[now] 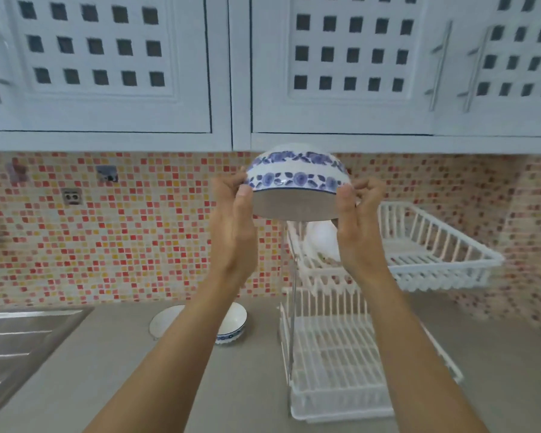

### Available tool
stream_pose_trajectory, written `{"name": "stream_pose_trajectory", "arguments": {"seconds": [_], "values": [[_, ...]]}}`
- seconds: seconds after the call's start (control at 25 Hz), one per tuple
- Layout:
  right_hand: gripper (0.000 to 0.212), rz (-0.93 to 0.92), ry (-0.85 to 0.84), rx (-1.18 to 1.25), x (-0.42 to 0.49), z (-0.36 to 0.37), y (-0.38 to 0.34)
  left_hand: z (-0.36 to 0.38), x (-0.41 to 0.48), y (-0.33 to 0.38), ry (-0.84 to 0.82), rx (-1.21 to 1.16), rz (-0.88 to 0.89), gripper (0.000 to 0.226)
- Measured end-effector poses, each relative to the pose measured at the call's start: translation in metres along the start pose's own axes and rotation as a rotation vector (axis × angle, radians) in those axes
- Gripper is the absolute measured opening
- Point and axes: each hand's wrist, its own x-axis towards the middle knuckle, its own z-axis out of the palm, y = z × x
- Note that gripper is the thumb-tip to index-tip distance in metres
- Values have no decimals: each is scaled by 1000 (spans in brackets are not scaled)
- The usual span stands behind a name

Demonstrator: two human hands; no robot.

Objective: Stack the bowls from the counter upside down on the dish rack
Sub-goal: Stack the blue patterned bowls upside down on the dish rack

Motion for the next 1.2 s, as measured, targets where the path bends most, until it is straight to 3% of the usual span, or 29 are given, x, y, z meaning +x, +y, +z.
{"name": "stream_pose_trajectory", "arguments": {"seconds": [0.08,0.16,0.32,0.52,0.64,0.8,1.04,1.2], "values": [[38,-47,-67,47,7,-42,6,31,4,1,-79,-43,-44,44],[55,-68,-113,56,16,-88,18,68,9,3,-157,-29,-72,65],[102,-39,-230,-137,45,-176,49,148,25,3,-285,39,-128,63],[112,40,-382,-347,85,-248,107,231,37,0,-353,257,-154,52],[131,106,-449,-520,108,-271,145,275,44,-18,-417,392,-244,61],[121,183,-625,-574,133,-276,181,314,57,-56,-502,584,-418,75],[127,193,-862,-848,156,-266,223,349,64,-108,-612,766,-669,75],[117,188,-971,-1022,160,-257,240,362,59,-120,-620,814,-741,68]]}}
